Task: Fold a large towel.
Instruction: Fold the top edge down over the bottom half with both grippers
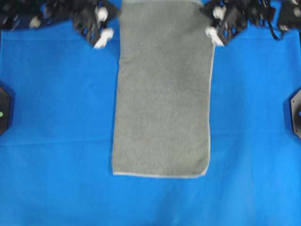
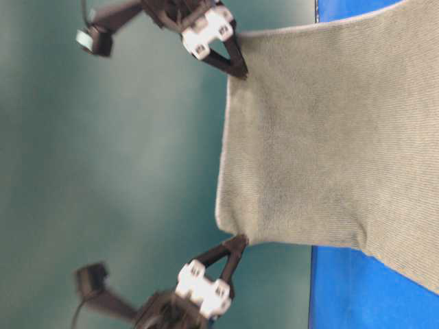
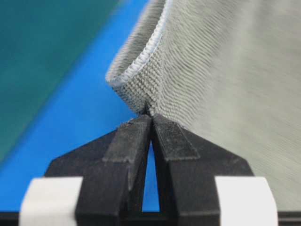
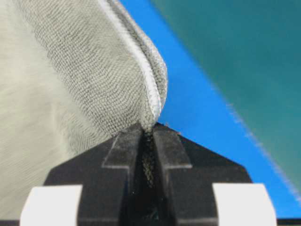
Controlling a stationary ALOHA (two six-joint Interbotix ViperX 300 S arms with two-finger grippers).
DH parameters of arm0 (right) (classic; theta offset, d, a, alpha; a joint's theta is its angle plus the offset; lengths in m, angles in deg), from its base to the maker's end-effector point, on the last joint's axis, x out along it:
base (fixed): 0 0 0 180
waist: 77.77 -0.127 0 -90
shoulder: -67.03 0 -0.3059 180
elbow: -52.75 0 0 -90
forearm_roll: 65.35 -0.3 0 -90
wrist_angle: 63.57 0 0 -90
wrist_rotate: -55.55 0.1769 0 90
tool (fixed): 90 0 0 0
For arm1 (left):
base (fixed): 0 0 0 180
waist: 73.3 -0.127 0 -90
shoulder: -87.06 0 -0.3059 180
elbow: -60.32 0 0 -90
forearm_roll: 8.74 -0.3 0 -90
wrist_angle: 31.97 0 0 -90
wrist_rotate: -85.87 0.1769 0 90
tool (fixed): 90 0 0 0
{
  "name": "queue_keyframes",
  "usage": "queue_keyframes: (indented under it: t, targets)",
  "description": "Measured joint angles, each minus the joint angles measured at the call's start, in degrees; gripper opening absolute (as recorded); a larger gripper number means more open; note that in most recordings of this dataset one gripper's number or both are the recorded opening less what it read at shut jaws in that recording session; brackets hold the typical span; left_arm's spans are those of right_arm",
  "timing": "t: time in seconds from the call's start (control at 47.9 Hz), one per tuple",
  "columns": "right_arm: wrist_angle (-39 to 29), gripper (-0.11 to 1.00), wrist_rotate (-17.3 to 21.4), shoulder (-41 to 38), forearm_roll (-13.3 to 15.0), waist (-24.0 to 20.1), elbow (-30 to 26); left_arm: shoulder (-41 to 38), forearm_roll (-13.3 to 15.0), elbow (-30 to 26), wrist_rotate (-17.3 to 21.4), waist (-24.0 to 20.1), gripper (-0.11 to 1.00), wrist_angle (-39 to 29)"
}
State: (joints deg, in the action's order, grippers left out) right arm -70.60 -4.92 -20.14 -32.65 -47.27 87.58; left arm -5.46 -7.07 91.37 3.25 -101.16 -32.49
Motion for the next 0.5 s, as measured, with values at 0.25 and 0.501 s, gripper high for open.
queue_keyframes:
  t: [0.25, 0.501]
  targets:
    - [-5.5, 0.05, 2.2, 10.5, -2.4, -19.0, 7.3, 8.3, 0.0, 8.9, -0.9, 15.3, 0.01, -1.6]
    - [-8.3, 0.05, 9.6, 10.5, -8.0, -34.8, 7.9, 8.1, 0.4, 12.4, -2.7, 30.1, 0.01, -1.6]
